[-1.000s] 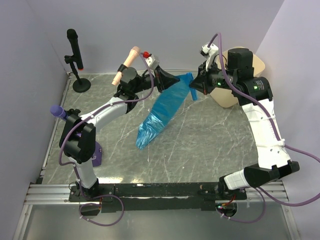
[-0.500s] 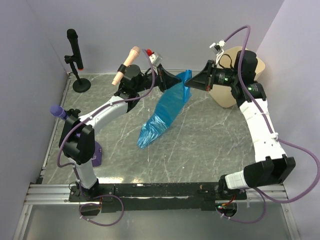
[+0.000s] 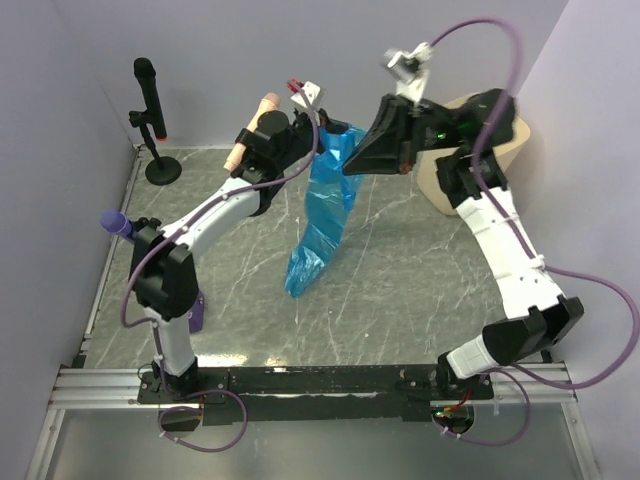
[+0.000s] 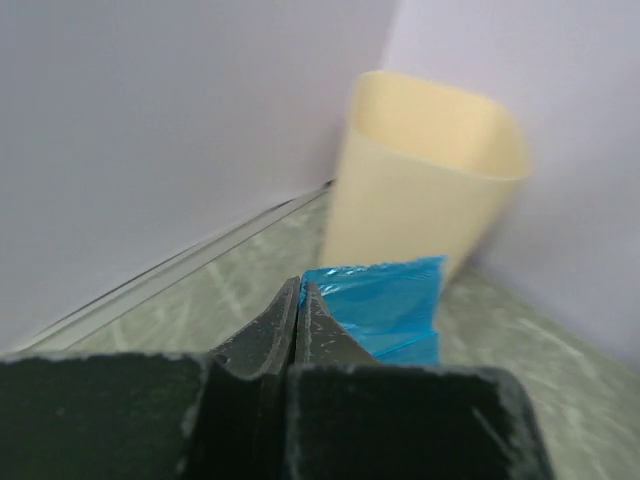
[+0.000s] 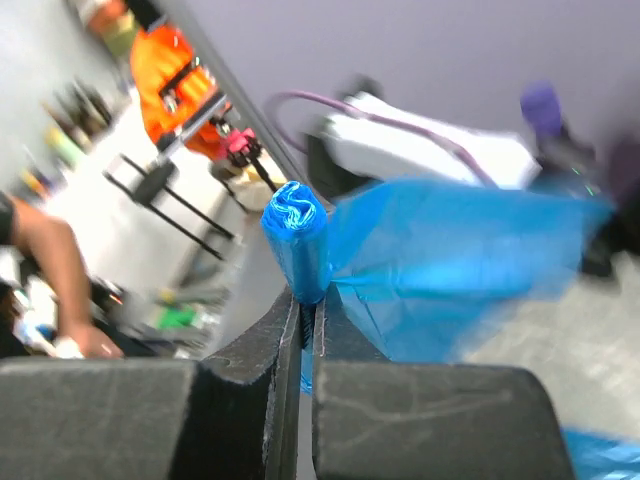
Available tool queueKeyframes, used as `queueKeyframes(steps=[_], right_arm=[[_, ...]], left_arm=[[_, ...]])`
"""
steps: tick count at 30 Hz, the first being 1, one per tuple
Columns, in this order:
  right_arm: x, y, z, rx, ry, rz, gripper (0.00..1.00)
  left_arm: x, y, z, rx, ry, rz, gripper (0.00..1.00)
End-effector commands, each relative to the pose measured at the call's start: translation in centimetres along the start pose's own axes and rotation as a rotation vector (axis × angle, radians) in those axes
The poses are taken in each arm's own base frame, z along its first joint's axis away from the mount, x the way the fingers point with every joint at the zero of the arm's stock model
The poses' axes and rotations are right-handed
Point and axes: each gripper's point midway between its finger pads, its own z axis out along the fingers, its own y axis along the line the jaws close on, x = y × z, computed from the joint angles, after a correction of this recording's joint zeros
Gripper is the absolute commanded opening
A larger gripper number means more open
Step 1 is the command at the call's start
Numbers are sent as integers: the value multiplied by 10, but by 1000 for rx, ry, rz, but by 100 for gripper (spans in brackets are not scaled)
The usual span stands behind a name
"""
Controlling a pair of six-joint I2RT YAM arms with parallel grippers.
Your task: Put the trash bags into the trash bin
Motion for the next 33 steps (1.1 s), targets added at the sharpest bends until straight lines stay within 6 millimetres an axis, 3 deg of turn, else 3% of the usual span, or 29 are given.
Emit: queueKeyframes(steps=[1, 3, 5, 6, 8, 11, 14, 18, 23, 26, 27, 29, 31, 33], right_arm=[[-24, 54, -11, -23, 5, -237, 0], [-34, 58, -19, 27, -24, -285, 0], [-40, 40, -32, 124, -78, -279, 0], [-43, 17, -44, 222, -125, -283, 0], [-21, -41, -82, 505, -179, -149, 0], [53, -115, -155, 992, -24, -160, 0], [142, -153, -225, 1348, 209, -115, 0], [236, -161, -290, 1594, 530, -66, 0], [297, -153, -367, 1897, 830, -51, 0], [313, -158, -377, 1912, 858, -22, 0], [319, -158, -380, 1906, 842, 21, 4], [333, -166, -368, 1812, 833, 79, 37], [331, -172, -350, 1722, 775, 132, 55], [311, -172, -325, 1625, 669, 109, 67]], left_arm=[[29, 46, 11, -180, 56, 85, 1], [36, 47, 9, -177, 76, 106, 1], [42, 47, 2, -161, 94, 108, 0], [46, 44, -3, -148, 110, 102, 1], [51, 38, -17, -116, 136, 84, 1], [44, 19, -42, -32, 151, 70, 1], [35, 0, -63, 41, 153, 82, 1], [7, -25, -88, 125, 127, 103, 1], [-27, -44, -106, 186, 79, 125, 1], [-38, -52, -111, 221, 64, 115, 1], [-40, -53, -112, 221, 58, 109, 1], [-41, -53, -112, 220, 44, 102, 0], [-42, -48, -111, 197, 29, 97, 1], [-47, -42, -107, 164, 12, 78, 1]])
